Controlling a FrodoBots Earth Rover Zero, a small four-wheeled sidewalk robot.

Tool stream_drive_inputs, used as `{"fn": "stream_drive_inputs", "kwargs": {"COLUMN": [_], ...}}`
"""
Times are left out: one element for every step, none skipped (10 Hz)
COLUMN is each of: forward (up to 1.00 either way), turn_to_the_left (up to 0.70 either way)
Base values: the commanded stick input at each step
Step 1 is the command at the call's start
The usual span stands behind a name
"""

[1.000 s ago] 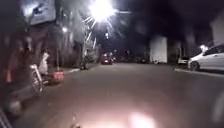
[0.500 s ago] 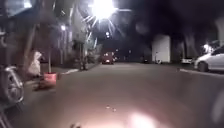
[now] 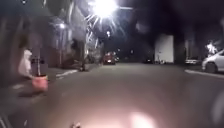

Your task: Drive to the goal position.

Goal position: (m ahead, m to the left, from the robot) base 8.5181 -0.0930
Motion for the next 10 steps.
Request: {"fn": "stream_drive_inputs", "kwargs": {"forward": [1.00,1.00,1.00,1.00,1.00,1.00,1.00,1.00,1.00,1.00], "turn_to_the_left": [0.00,0.00,-0.16,-0.27,-0.27,-0.27,-0.27,-0.27,-0.27,-0.27]}}
